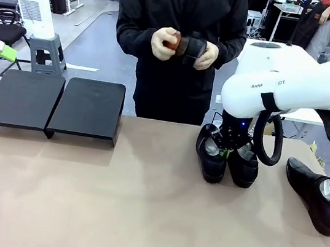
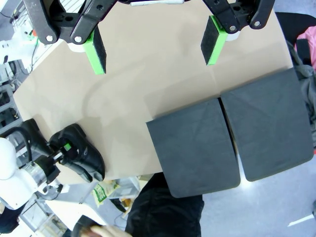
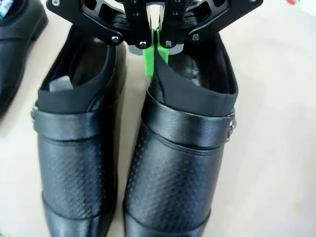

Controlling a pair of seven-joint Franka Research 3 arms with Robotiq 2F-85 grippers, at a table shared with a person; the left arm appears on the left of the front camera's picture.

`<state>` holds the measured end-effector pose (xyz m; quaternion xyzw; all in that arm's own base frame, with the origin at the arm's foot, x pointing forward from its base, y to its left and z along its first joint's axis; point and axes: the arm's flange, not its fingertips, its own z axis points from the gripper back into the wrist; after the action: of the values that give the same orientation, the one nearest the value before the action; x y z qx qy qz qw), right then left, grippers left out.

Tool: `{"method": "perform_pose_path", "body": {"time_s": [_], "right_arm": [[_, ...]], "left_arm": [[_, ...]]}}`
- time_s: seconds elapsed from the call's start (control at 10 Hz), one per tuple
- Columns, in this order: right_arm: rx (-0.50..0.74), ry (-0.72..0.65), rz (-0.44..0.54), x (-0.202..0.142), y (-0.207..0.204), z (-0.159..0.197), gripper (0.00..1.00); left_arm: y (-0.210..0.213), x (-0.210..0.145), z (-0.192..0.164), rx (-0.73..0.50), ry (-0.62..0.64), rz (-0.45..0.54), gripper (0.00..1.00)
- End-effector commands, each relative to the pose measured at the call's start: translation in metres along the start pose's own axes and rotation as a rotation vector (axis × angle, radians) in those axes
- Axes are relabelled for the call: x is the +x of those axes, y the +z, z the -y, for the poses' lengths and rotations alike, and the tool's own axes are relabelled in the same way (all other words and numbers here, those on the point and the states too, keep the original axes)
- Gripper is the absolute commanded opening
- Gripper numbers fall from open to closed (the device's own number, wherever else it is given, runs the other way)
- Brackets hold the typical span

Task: Organize the shoes by placing them on the stand.
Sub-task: Pick up one Shoe and place it in the middle of the table.

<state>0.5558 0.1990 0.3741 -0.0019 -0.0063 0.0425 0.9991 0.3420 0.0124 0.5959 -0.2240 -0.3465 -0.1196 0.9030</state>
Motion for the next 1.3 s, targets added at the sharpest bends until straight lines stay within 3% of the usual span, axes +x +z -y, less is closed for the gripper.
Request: {"method": "perform_pose_path", "body": {"time_s": [0.0, 0.2, 0.3, 0.6, 0.7, 0.9, 1.2], "right_arm": [[0.008, -0.073, 0.108, -0.037, 0.046, -0.011, 0.0], [-0.008, -0.045, 0.186, -0.08, 0.09, -0.034, 0.0], [0.006, -0.033, 0.077, -0.026, 0.048, -0.015, 0.0], [0.006, -0.033, 0.077, -0.026, 0.048, -0.015, 0.0], [-0.005, -0.043, 0.073, -0.045, 0.049, -0.017, 0.0], [0.112, -0.043, 0.06, -0.076, 0.053, -0.083, 0.0], [0.293, -0.053, 0.022, -0.119, 0.05, -0.131, 0.0]], "left_arm": [[0.0, 0.0, -0.001, -0.018, -0.009, 0.006, 1.0], [0.0, 0.0, -0.001, -0.018, -0.009, 0.006, 1.0], [0.0, 0.0, -0.001, -0.018, -0.009, 0.006, 1.0], [0.0, 0.0, -0.001, -0.018, -0.009, 0.006, 1.0], [0.0, 0.0, -0.001, -0.018, -0.009, 0.006, 1.0], [0.0, 0.0, -0.001, -0.018, -0.009, 0.006, 1.0], [0.0, 0.0, -0.001, -0.018, -0.009, 0.006, 1.0]]}}
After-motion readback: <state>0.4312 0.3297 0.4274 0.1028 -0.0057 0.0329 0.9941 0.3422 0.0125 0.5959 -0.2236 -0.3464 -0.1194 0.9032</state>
